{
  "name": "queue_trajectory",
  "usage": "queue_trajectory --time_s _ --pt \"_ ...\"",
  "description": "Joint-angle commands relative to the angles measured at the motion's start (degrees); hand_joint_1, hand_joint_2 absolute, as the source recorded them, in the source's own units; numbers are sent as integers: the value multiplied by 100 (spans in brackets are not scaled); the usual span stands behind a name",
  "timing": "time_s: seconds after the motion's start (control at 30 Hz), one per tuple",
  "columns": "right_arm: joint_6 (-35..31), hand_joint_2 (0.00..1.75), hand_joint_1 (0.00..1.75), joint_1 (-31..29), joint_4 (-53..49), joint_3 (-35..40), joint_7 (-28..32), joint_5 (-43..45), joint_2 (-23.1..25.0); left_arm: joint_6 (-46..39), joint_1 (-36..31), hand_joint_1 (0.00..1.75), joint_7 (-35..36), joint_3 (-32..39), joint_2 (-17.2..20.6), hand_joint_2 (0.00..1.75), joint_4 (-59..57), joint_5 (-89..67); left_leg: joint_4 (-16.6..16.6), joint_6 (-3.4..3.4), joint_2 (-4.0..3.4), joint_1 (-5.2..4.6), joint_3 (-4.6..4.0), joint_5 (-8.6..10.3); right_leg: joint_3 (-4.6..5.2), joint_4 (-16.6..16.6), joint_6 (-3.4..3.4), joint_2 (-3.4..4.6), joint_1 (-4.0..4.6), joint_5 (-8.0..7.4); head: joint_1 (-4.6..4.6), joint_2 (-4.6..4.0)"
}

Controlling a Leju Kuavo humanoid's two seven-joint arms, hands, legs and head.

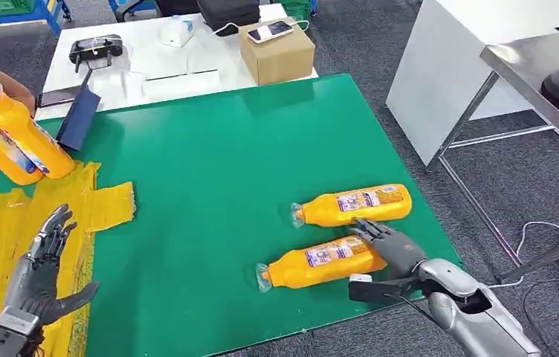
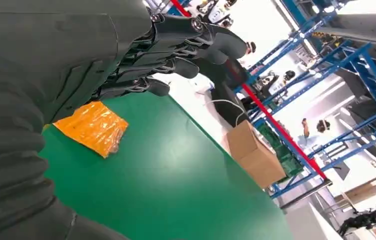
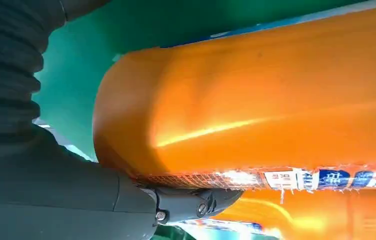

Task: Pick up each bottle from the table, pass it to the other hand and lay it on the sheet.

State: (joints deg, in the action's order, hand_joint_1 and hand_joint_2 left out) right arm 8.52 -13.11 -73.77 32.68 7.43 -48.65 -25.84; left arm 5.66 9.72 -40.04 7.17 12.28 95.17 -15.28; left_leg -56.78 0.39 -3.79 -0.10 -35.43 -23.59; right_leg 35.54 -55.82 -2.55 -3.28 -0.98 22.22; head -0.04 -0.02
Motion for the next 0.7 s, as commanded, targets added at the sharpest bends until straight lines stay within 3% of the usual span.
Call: queue_trajectory --time_s 0.03,0.27,0.5,0.7 --pt "-63 175 0 -287 482 615 5 1 209 -28 -93 0 4 -157 4 175 -370 4 5 -6 25 9 33 -9 -33 8 13 23 2 7 0 0" --pt "-134 175 0 -225 151 653 36 62 84 -58 -25 0 4 -119 -8 175 -327 -17 4 -5 25 8 33 -10 -34 6 11 21 1 9 0 0" --pt "-209 175 0 100 -871 697 -5 157 -301 -71 226 0 4 51 -56 175 -126 -1 -1 -5 27 5 26 -13 -27 0 10 19 -1 12 0 0" --pt "-209 175 0 100 -871 697 -5 157 -301 -71 226 0 4 51 -56 175 -126 -1 0 -3 20 4 12 -8 -15 2 7 14 -1 6 0 0"
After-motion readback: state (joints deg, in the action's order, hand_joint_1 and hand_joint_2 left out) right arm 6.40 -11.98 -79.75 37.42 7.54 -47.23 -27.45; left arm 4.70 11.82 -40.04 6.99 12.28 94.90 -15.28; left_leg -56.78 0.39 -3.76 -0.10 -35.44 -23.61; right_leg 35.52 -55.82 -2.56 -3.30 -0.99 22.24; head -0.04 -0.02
